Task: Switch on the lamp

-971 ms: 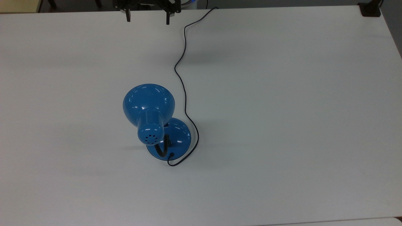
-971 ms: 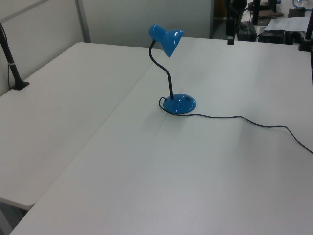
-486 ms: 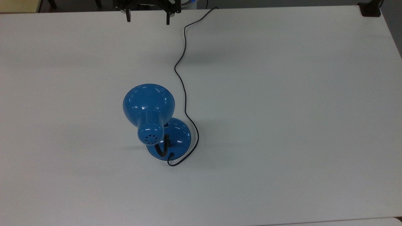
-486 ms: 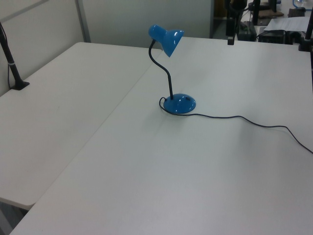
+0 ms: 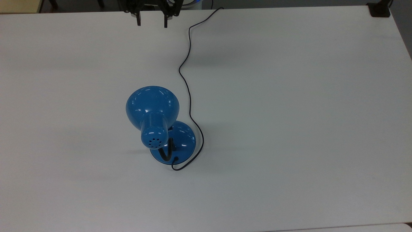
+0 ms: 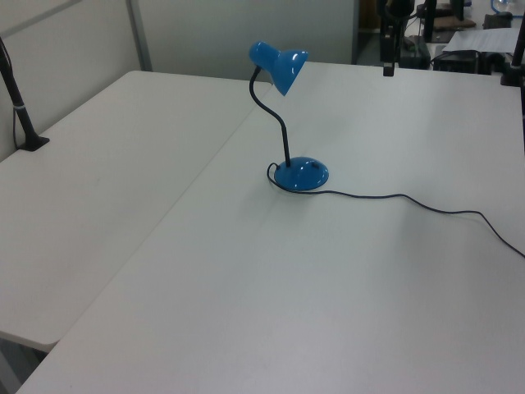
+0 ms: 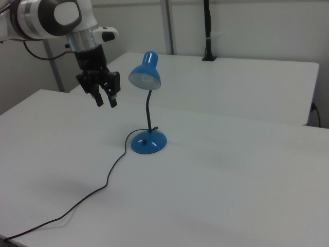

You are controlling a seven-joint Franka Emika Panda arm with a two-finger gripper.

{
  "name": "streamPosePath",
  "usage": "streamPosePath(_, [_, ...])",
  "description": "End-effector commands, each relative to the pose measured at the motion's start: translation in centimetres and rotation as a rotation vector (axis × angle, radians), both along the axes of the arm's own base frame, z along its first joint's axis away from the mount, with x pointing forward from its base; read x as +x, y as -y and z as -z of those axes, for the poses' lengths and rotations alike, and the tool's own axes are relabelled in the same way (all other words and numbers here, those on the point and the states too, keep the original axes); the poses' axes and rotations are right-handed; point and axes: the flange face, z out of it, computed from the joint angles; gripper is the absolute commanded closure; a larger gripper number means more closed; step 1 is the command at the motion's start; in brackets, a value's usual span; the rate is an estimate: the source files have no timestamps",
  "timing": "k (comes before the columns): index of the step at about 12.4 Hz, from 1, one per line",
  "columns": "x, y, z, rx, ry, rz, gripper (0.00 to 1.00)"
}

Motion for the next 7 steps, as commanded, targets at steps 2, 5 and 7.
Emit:
streamPosePath(2, [0.18,-0.22,0.16,0.017,-0.023,-0.028,1.0])
streamPosePath(5, [0.5,-0.18,0.22,0.02,-0.01,-0.076,1.0])
streamPosePath(7, [0.51,-0.29,0.6,0.022,-0.013,-0.08,1.0])
